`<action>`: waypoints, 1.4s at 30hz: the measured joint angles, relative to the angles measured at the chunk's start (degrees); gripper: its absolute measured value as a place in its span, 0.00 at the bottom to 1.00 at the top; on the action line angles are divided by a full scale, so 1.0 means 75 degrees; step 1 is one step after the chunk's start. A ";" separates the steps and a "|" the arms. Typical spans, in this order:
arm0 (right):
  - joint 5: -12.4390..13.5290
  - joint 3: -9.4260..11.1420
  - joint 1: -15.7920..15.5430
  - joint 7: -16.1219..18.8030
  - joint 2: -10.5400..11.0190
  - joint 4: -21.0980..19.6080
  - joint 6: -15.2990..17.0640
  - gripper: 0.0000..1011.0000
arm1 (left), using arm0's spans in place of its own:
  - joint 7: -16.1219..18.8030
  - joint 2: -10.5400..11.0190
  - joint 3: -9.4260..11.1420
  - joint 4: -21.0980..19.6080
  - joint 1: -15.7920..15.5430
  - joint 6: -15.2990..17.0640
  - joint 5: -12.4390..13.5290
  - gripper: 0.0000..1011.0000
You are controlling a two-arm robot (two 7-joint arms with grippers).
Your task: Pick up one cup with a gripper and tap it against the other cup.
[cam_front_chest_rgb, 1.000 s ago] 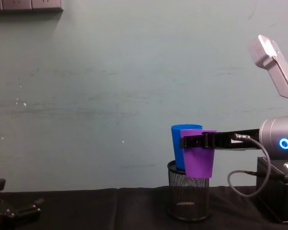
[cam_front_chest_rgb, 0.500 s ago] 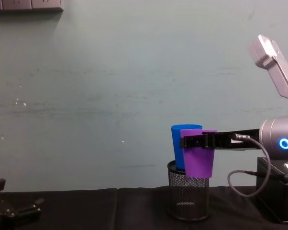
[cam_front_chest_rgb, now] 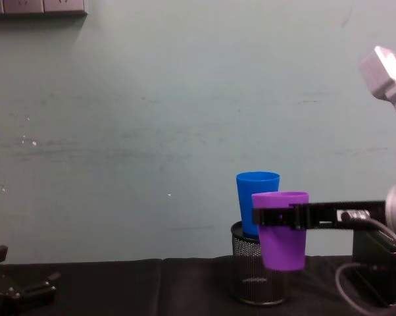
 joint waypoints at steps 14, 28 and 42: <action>-0.1733 -0.0452 -0.1470 -0.0953 -0.0007 -0.0585 -0.2019 0.72 | 0.0000 0.0001 0.0000 0.0000 0.0000 0.0000 0.0000 0.99; -0.1993 -0.0442 -0.1473 -0.0889 -0.0324 0.0006 -0.1669 0.72 | 0.0000 0.0000 0.0000 0.0000 0.0000 0.0000 0.0000 0.99; -0.2096 -0.0283 -0.1396 -0.0655 -0.0476 0.0147 -0.0988 0.72 | 0.0000 0.0000 0.0000 0.0000 0.0000 0.0000 0.0000 0.99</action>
